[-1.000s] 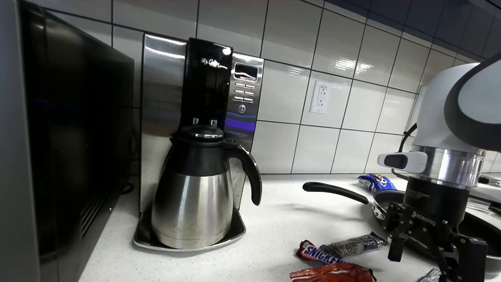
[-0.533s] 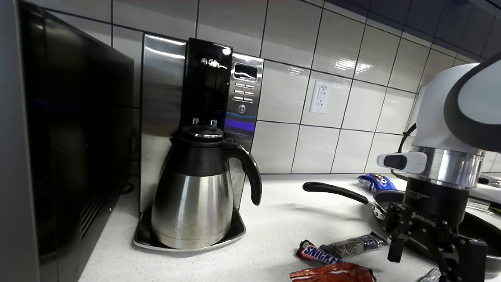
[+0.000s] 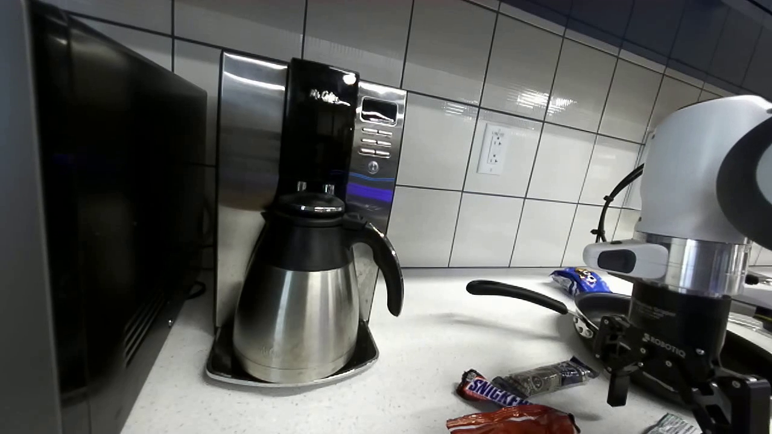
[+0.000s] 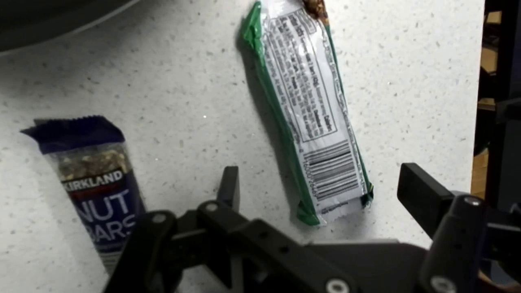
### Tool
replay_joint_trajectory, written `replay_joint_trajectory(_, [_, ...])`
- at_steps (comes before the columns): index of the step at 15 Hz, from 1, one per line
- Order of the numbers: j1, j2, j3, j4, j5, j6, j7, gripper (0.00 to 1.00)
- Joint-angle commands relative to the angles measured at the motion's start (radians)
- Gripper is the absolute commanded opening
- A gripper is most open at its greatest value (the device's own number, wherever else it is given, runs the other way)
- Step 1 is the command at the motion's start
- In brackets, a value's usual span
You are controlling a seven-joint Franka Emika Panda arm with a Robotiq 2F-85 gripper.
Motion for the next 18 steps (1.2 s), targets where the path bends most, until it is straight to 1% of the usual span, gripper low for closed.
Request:
replay_joint_trajectory(1, [0.023, -0.072, -0.007, -0.067, -0.09, 0.04, 0.046, 1.0])
replay_joint_trajectory(3, [0.025, -0.08, -0.009, -0.087, -0.117, 0.07, 0.047, 1.0])
replay_joint_trajectory(9, [0.023, -0.094, -0.026, -0.148, -0.225, 0.163, 0.106, 1.0])
replay_joint_trajectory(16, [0.013, -0.082, -0.056, -0.165, -0.247, 0.202, 0.108, 1.0])
replay_joint_trajectory(17, [0.013, -0.081, -0.059, -0.165, -0.255, 0.205, 0.114, 0.75])
replay_joint_trajectory(18, [0.014, -0.081, -0.062, -0.166, -0.261, 0.209, 0.116, 0.74])
